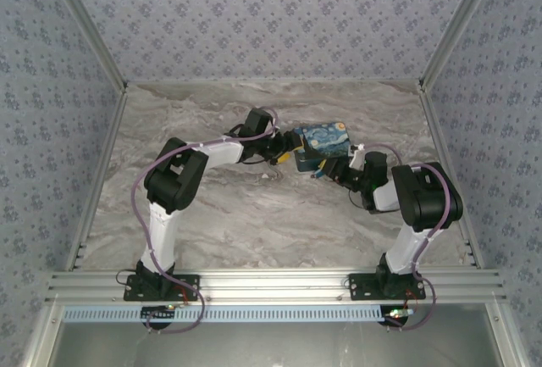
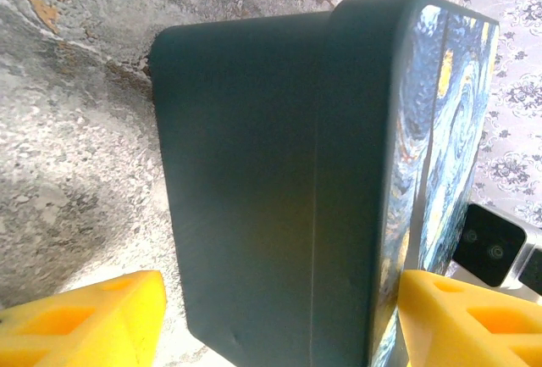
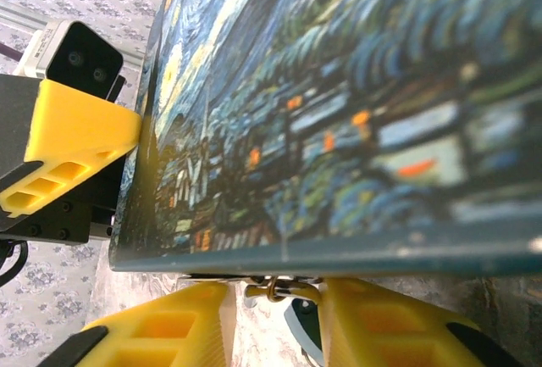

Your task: Unlock the padlock with the key

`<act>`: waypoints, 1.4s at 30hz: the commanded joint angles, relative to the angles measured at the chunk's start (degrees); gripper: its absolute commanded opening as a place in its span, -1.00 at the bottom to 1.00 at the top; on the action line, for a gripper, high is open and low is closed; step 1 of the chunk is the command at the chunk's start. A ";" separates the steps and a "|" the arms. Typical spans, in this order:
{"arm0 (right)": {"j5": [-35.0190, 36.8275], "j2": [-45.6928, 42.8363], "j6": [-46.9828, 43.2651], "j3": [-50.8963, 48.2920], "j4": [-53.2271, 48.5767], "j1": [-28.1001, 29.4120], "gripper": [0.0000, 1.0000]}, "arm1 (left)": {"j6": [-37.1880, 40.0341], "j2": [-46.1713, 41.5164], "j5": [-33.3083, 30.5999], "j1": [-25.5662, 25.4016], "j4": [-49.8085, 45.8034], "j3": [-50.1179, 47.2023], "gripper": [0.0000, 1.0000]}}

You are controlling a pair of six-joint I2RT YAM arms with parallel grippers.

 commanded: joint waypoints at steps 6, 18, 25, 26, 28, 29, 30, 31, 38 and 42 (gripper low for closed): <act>-1.36 -0.03 -1.42 -0.23 1.96 -0.11 -0.63 | -0.08 0.99 -1.43 0.16 -2.99 -1.91 0.42; 0.38 -0.06 -1.67 -0.31 0.12 -0.35 -0.96 | 0.30 0.11 -2.35 0.68 -3.17 -3.06 0.42; 0.74 -0.26 -1.08 -0.62 0.76 -0.80 -1.00 | 0.30 -0.28 -2.52 0.81 -2.99 -3.80 0.42; 0.97 -0.40 -0.90 -0.72 0.92 -0.85 -1.00 | 0.30 -0.33 -2.68 0.80 -3.03 -3.84 0.43; 1.43 -0.87 -0.59 -1.15 1.28 -1.08 -1.00 | 0.39 -0.46 -2.76 0.88 -3.06 -3.90 0.43; 1.69 -1.10 -0.07 -1.40 1.59 -1.25 -1.00 | 0.47 -0.42 -2.85 0.87 -3.24 -3.91 0.43; 1.88 -1.41 0.27 -1.64 1.73 -1.46 -1.00 | 0.55 -0.38 -2.85 0.87 -3.25 -3.94 0.42; 2.03 -1.73 0.44 -1.66 1.79 -1.68 -1.00 | 0.56 -0.33 -2.90 0.91 -3.38 -4.01 0.43; 3.39 -4.06 2.20 -2.97 1.64 -3.49 -1.00 | 0.91 -0.33 -3.20 0.95 -3.78 -4.37 0.43; 3.61 -4.70 3.01 -3.07 1.73 -3.93 -1.00 | 1.00 -0.50 -3.20 0.99 -3.87 -4.48 0.42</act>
